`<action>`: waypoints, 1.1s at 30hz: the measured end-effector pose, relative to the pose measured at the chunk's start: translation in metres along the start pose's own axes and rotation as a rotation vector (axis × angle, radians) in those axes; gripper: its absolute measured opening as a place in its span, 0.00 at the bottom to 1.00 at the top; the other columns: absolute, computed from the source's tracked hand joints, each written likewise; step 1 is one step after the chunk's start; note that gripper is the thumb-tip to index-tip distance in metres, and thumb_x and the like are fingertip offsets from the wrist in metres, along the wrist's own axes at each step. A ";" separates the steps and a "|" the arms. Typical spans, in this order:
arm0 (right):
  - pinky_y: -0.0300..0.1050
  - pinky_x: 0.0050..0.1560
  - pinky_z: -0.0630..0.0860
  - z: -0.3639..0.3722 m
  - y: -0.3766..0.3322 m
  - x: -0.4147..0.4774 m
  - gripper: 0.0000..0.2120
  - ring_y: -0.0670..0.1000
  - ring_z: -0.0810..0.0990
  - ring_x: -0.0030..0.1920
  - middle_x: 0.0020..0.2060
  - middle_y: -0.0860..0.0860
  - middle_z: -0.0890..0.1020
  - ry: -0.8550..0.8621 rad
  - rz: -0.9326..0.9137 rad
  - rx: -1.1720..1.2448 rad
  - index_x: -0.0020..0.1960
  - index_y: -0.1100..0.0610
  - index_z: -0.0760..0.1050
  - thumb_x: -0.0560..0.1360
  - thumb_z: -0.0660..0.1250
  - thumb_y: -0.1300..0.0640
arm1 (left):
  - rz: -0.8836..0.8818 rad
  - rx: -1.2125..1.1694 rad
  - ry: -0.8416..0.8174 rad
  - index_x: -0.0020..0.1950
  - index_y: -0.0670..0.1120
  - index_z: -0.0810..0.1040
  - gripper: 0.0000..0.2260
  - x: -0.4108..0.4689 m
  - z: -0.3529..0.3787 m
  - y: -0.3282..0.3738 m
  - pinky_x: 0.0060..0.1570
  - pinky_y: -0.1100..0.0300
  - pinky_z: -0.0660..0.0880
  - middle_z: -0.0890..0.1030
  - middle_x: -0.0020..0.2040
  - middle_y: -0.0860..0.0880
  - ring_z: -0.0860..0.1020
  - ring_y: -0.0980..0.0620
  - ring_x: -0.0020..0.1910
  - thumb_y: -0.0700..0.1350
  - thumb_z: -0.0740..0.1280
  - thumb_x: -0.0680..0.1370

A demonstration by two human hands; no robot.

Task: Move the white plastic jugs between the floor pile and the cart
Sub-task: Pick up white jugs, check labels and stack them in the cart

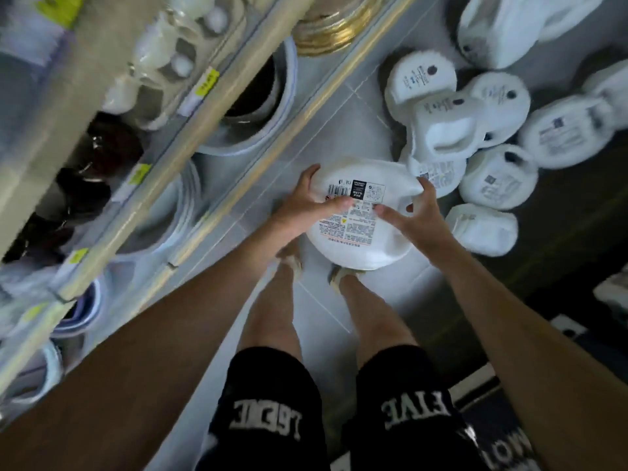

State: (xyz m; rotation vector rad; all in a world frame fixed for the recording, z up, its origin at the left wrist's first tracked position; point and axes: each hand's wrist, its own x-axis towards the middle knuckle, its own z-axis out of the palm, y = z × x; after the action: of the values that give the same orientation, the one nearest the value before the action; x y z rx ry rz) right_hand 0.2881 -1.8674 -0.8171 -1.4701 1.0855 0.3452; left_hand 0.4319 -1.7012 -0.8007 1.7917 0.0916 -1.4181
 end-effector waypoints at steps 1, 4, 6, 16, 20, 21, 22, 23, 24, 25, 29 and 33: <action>0.50 0.63 0.73 -0.002 -0.012 -0.015 0.46 0.53 0.72 0.63 0.63 0.51 0.72 -0.020 -0.022 -0.038 0.71 0.55 0.59 0.62 0.78 0.43 | 0.023 -0.040 0.027 0.75 0.47 0.57 0.41 -0.022 0.000 0.001 0.55 0.55 0.77 0.79 0.58 0.50 0.80 0.54 0.55 0.44 0.77 0.69; 0.36 0.47 0.76 0.002 -0.044 -0.060 0.41 0.53 0.73 0.62 0.61 0.51 0.73 -0.092 -0.088 -0.121 0.70 0.55 0.61 0.65 0.79 0.47 | 0.071 -0.179 0.100 0.73 0.44 0.59 0.37 -0.086 -0.008 -0.001 0.45 0.64 0.78 0.80 0.53 0.52 0.82 0.61 0.46 0.41 0.75 0.70; 0.33 0.44 0.73 0.011 -0.063 -0.090 0.40 0.53 0.73 0.63 0.62 0.52 0.73 -0.146 -0.118 -0.156 0.70 0.53 0.61 0.66 0.78 0.48 | 0.081 -0.220 0.189 0.75 0.46 0.59 0.46 -0.129 -0.015 -0.004 0.51 0.58 0.78 0.79 0.58 0.49 0.81 0.56 0.51 0.52 0.79 0.63; 0.45 0.51 0.69 0.130 -0.107 -0.242 0.41 0.50 0.73 0.57 0.58 0.47 0.72 -0.423 -0.347 -0.506 0.74 0.51 0.58 0.69 0.76 0.48 | 0.206 -0.635 0.538 0.71 0.43 0.64 0.37 -0.332 -0.038 -0.129 0.43 0.55 0.81 0.80 0.59 0.40 0.82 0.46 0.49 0.46 0.78 0.67; 0.40 0.46 0.72 0.200 -0.098 -0.321 0.41 0.50 0.74 0.59 0.61 0.47 0.73 -0.592 -0.416 -0.587 0.74 0.53 0.58 0.69 0.76 0.49 | 0.239 -0.810 0.659 0.69 0.43 0.61 0.31 -0.426 -0.040 -0.197 0.33 0.62 0.80 0.79 0.56 0.39 0.82 0.54 0.33 0.40 0.74 0.72; 0.39 0.44 0.72 0.217 -0.093 -0.342 0.41 0.50 0.74 0.59 0.61 0.47 0.73 -0.632 -0.436 -0.608 0.74 0.53 0.59 0.69 0.76 0.48 | 0.249 -0.836 0.690 0.70 0.43 0.59 0.30 -0.451 -0.042 -0.213 0.32 0.63 0.79 0.78 0.55 0.40 0.81 0.56 0.31 0.39 0.72 0.73; 0.40 0.46 0.73 0.233 -0.091 -0.367 0.41 0.50 0.74 0.60 0.62 0.47 0.73 -0.659 -0.461 -0.628 0.74 0.52 0.58 0.68 0.76 0.48 | 0.260 -0.857 0.729 0.70 0.43 0.59 0.30 -0.476 -0.044 -0.228 0.33 0.63 0.79 0.78 0.55 0.41 0.81 0.56 0.31 0.39 0.72 0.74; 0.41 0.49 0.73 0.250 -0.087 -0.385 0.41 0.50 0.74 0.61 0.62 0.47 0.73 -0.676 -0.481 -0.633 0.74 0.52 0.58 0.68 0.77 0.48 | 0.277 -0.863 0.774 0.71 0.43 0.58 0.31 -0.499 -0.046 -0.242 0.34 0.62 0.80 0.78 0.55 0.41 0.82 0.54 0.34 0.40 0.72 0.74; 0.43 0.52 0.72 0.265 -0.085 -0.405 0.41 0.50 0.74 0.62 0.62 0.47 0.73 -0.695 -0.500 -0.627 0.74 0.53 0.58 0.68 0.77 0.50 | 0.284 -0.849 0.822 0.72 0.44 0.58 0.31 -0.522 -0.050 -0.255 0.38 0.59 0.80 0.78 0.57 0.41 0.82 0.51 0.40 0.42 0.72 0.74; 0.43 0.53 0.72 0.281 -0.081 -0.422 0.40 0.50 0.74 0.63 0.63 0.47 0.73 -0.725 -0.506 -0.620 0.74 0.53 0.58 0.69 0.76 0.51 | 0.292 -0.837 0.870 0.72 0.45 0.59 0.32 -0.543 -0.053 -0.269 0.42 0.57 0.80 0.78 0.58 0.42 0.81 0.48 0.45 0.44 0.72 0.74; 0.41 0.46 0.73 0.343 -0.074 -0.488 0.43 0.49 0.72 0.63 0.68 0.49 0.70 -0.833 -0.564 -0.662 0.76 0.54 0.53 0.71 0.75 0.54 | 0.291 -0.834 1.040 0.69 0.49 0.61 0.32 -0.615 -0.069 -0.320 0.57 0.47 0.76 0.77 0.60 0.45 0.78 0.45 0.56 0.50 0.74 0.72; 0.50 0.57 0.76 0.402 -0.069 -0.548 0.56 0.52 0.69 0.69 0.70 0.50 0.68 -0.943 -0.634 -0.751 0.75 0.52 0.53 0.58 0.79 0.37 | 0.305 -0.854 1.193 0.67 0.50 0.64 0.32 -0.667 -0.090 -0.365 0.57 0.50 0.76 0.77 0.57 0.49 0.78 0.47 0.56 0.51 0.76 0.70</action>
State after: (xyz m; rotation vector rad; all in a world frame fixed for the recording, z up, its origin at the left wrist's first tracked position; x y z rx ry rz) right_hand 0.2069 -1.2899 -0.4611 -1.8736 -0.3262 0.9188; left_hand 0.0719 -1.1286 -0.4430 1.5343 0.8483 0.1027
